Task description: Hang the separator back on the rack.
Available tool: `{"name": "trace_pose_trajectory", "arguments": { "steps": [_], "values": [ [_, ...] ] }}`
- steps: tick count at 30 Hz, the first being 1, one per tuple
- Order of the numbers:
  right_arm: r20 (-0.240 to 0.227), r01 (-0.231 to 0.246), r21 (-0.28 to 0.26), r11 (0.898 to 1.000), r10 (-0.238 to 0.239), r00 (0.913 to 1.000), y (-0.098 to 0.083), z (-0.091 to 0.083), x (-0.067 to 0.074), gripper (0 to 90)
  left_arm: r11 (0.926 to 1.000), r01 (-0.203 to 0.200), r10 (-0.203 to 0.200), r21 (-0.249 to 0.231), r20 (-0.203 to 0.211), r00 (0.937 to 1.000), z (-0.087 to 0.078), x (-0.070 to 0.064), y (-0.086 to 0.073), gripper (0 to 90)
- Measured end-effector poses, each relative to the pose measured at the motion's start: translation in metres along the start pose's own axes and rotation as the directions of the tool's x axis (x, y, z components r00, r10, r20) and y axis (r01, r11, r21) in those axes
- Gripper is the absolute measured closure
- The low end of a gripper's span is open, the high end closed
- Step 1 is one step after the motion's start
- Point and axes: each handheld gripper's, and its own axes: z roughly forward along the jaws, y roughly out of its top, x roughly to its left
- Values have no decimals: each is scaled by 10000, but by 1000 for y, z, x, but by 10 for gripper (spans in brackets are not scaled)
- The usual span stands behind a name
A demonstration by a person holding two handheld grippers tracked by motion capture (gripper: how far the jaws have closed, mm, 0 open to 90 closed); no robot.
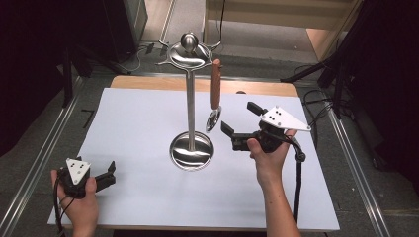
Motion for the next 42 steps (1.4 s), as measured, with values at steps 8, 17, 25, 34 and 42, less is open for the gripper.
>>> {"name": "trace_pose_trajectory", "arguments": {
  "steps": [8,17,25,34,42],
  "values": [
    [256,-39,286,9996,32,9997,-19,-4,-7,0,10000,22,-22,-4,-19,10000,0,0,0,3],
    [418,-162,523,9985,141,9990,-37,-6,-12,0,10000,43,-43,-20,-13,10000,0,0,0,2],
    [720,-306,795,9964,248,9971,-54,-9,-17,0,9999,110,-110,-43,-12,9999,0,0,0,2],
    [1065,-624,1063,9924,510,9930,-77,-18,-27,0,9998,176,-176,-74,-7,9998,-1,1,0,2],
    [1405,-808,1293,9883,624,9881,-94,-27,-36,0,9998,175,-175,-77,-1,9998,-1,1,0,2]
  ]
}}
